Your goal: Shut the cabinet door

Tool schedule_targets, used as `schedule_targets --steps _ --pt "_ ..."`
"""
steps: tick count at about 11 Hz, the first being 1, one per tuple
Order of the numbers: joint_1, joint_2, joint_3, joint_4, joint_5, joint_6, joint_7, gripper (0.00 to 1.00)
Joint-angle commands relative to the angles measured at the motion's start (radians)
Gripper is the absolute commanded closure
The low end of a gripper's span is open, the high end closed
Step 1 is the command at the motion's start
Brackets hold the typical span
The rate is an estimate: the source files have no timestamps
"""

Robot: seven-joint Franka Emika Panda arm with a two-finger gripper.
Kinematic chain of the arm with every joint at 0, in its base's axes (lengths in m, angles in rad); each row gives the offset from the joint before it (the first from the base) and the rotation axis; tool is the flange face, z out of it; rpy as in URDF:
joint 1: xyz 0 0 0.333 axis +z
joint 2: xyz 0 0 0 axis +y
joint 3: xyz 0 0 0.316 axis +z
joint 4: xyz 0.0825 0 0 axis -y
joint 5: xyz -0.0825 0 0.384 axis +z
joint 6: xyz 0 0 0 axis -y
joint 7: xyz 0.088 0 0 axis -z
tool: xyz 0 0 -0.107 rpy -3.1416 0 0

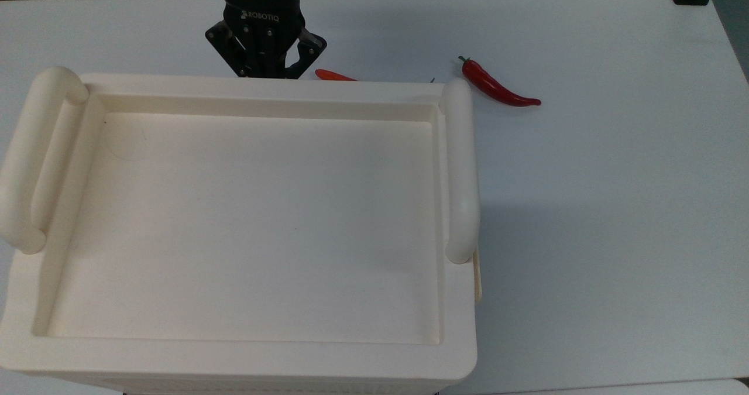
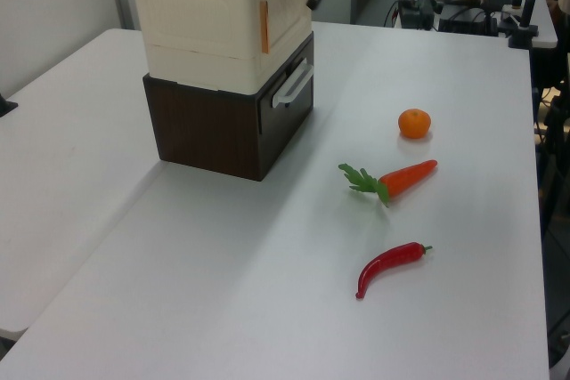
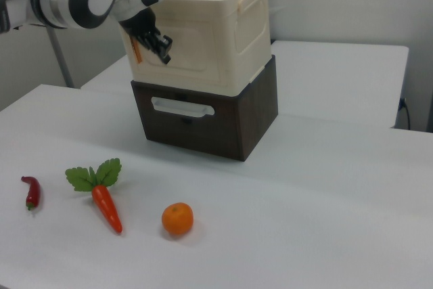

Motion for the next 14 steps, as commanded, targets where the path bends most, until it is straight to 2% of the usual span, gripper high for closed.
schedule_targets --steps 1,5,7,9,14 --pt "0.003 -0.125 0.038 -0.136 -0.066 -0.175 -0.106 1.0" --pt "-0.024 -0.223 0.044 -0.193 -0.057 -0.438 -0.308 1.0" --pt "-0.07 -0.256 0.067 -0.21 -0.048 -0.497 -0.362 1.0" --pt "-0.102 -0.256 0.078 -0.205 -0.019 -0.525 -0.365 1.0" --pt "-0.102 -0.247 0.078 -0.207 -0.017 -0.511 -0.355 0.98"
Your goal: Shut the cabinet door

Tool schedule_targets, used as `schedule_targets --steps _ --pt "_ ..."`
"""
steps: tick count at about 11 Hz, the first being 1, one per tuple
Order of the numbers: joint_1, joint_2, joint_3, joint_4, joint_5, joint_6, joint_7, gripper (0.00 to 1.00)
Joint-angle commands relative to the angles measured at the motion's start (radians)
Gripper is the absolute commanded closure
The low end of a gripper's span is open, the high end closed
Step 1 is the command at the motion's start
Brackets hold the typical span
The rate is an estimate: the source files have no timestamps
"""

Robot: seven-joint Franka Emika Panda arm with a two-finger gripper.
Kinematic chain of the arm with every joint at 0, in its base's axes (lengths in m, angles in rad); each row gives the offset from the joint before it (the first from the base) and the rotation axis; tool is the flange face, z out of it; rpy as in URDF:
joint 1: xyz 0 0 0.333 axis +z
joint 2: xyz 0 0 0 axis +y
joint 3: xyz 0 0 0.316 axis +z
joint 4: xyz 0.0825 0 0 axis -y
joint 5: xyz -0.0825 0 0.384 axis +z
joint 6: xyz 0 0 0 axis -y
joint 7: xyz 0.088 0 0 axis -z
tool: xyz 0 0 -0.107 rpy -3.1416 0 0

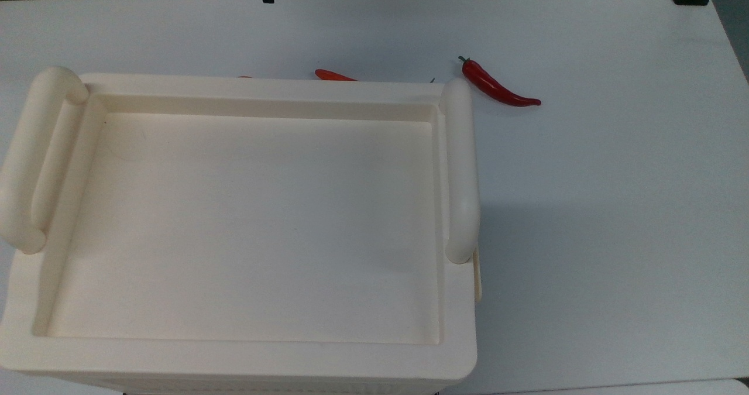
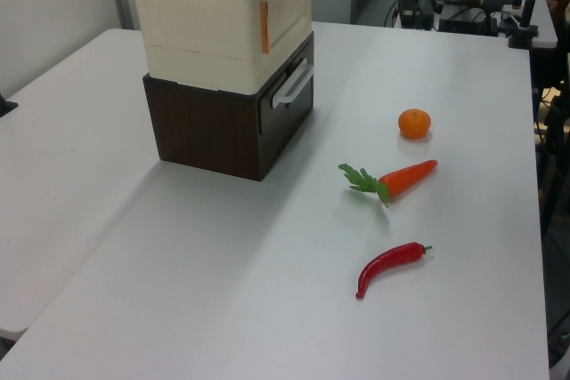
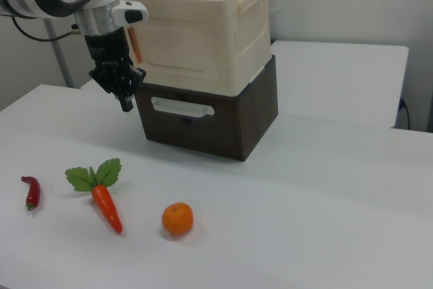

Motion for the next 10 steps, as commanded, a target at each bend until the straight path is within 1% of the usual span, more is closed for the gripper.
schedule_targets --steps 1,2,3,4,5,6,7,8,10 --pt "-0.029 -0.011 0.022 -0.028 0.016 0.007 -0.005 0.98" --pt "-0.099 -0.011 0.096 -0.03 0.016 0.013 -0.005 0.98" --pt "-0.171 -0.011 0.174 -0.03 0.014 0.013 -0.005 0.93" --pt "-0.182 -0.011 0.184 -0.028 0.013 0.013 -0.005 0.82" --pt "-0.185 -0.014 0.184 -0.028 0.013 0.01 -0.005 0.62" --pt "-0.182 -0.015 0.184 -0.028 0.008 0.01 -0.005 0.35" --pt "-0.178 -0.017 0.183 -0.028 -0.002 0.007 0.0 0.14" --pt "-0.175 -0.019 0.178 -0.028 -0.006 0.007 0.0 0.0" --pt "-0.17 -0.019 0.166 -0.028 -0.007 0.009 0.0 0.0"
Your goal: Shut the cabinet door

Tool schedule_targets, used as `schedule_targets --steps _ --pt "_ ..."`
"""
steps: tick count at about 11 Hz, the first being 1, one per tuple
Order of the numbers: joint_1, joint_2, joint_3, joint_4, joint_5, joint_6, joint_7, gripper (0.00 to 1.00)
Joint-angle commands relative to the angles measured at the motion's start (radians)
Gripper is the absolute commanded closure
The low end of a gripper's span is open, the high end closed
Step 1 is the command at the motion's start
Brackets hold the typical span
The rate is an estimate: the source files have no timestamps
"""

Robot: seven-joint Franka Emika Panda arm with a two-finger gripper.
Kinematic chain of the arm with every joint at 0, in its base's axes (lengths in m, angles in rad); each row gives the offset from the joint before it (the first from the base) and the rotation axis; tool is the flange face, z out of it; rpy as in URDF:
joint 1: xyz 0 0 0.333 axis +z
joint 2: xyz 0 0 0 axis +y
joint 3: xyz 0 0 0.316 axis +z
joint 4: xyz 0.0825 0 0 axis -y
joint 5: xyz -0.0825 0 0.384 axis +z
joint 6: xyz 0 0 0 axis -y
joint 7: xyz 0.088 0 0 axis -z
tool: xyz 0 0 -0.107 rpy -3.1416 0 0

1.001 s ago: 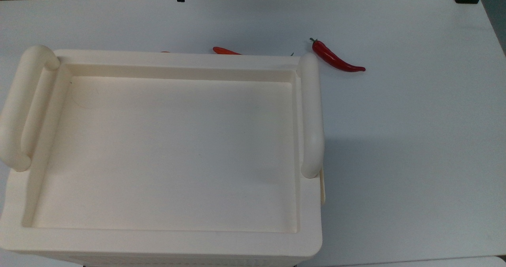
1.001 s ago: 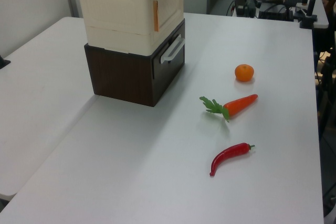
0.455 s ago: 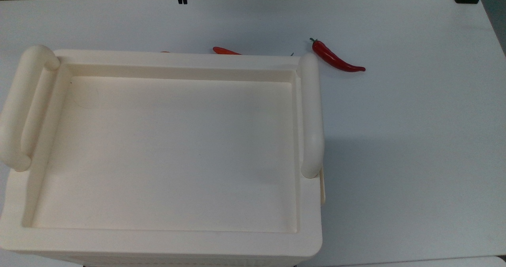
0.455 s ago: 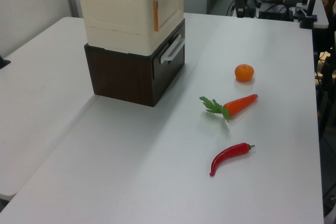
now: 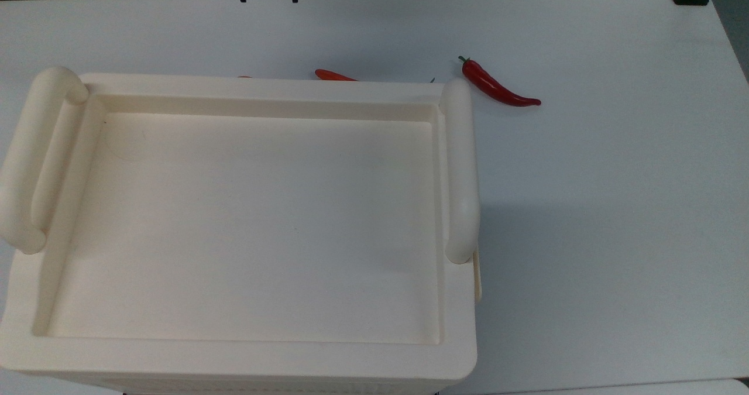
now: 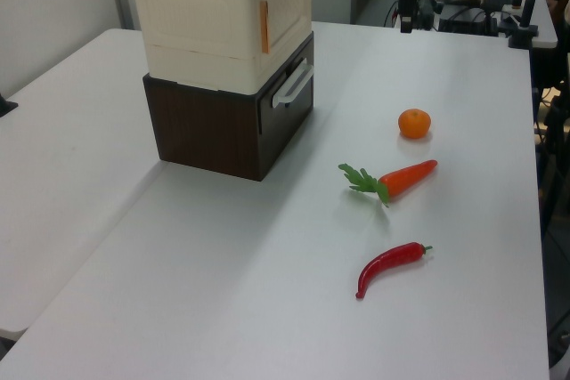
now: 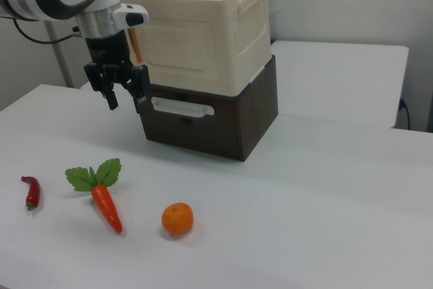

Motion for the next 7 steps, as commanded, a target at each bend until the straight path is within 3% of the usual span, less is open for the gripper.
schedule_targets --steps 1,3,5,7 --pt "0.0 -0.021 -0.007 -0.02 -0.004 0.007 0.0 0.0" --pt "0.02 -0.026 -0.03 -0.02 -0.006 0.007 0.0 0.0" --pt "0.127 -0.026 -0.137 -0.02 -0.004 0.007 0.001 0.0" --pt "0.163 -0.026 -0.173 -0.02 -0.004 0.006 0.001 0.0"
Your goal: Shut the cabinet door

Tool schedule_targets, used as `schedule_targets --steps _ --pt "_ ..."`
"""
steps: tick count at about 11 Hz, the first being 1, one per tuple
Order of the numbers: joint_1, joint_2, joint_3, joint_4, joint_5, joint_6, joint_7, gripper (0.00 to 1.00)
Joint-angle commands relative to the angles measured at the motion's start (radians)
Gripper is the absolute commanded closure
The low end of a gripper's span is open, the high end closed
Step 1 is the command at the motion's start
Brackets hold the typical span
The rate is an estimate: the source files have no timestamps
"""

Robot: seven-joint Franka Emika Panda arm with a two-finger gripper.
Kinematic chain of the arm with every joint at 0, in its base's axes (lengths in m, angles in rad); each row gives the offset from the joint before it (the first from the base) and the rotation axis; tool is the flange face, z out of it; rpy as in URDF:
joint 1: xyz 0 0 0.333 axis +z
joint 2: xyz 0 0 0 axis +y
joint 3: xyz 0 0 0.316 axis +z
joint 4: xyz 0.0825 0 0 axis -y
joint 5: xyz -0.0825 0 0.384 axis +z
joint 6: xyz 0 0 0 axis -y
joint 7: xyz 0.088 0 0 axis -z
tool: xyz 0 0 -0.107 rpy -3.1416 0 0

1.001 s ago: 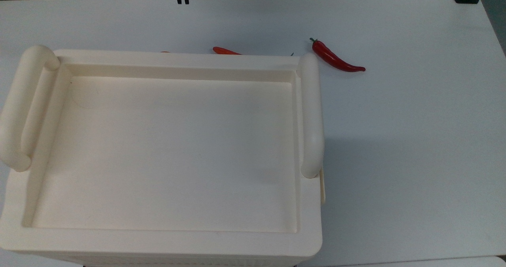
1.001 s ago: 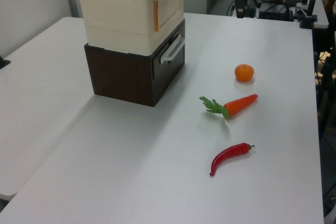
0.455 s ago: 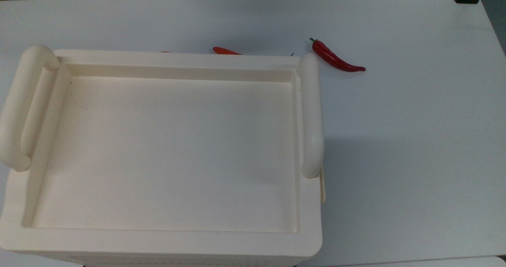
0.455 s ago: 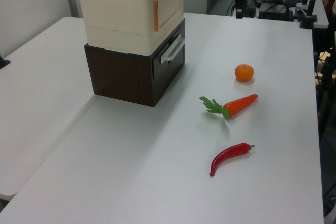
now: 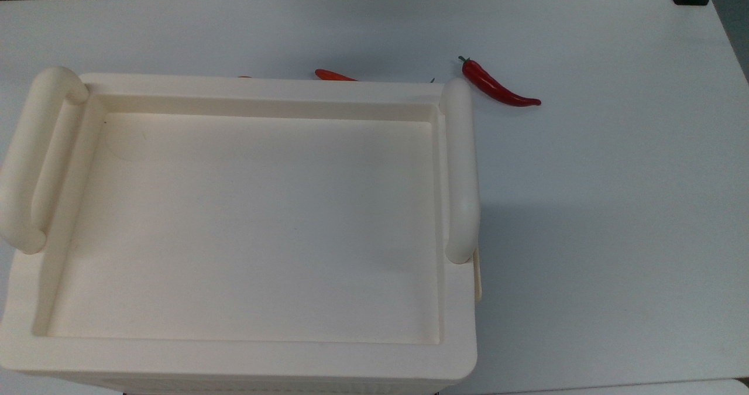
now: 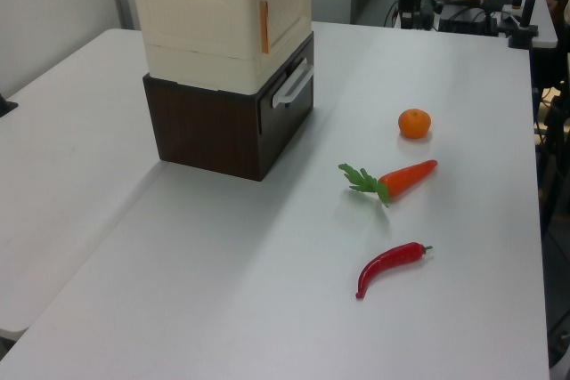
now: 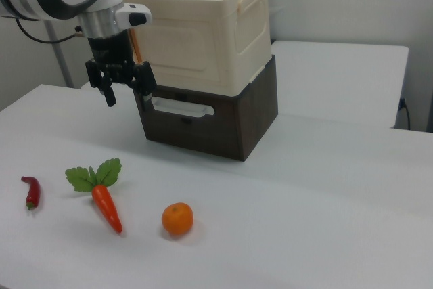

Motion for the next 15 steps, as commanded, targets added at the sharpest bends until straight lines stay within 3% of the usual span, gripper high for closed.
schedule_targets --steps 1,8,11,13,15 --pt "0.064 -0.023 -0.059 -0.02 -0.004 0.006 0.001 0.0" --pt "0.072 -0.025 -0.065 -0.02 -0.004 0.003 0.001 0.0" --pt "0.096 -0.026 -0.085 -0.02 -0.004 0.003 0.001 0.0" --pt "0.142 -0.026 -0.138 -0.02 -0.004 0.003 0.003 0.0" --pt "0.141 -0.026 -0.137 -0.02 -0.004 0.003 0.009 0.0"
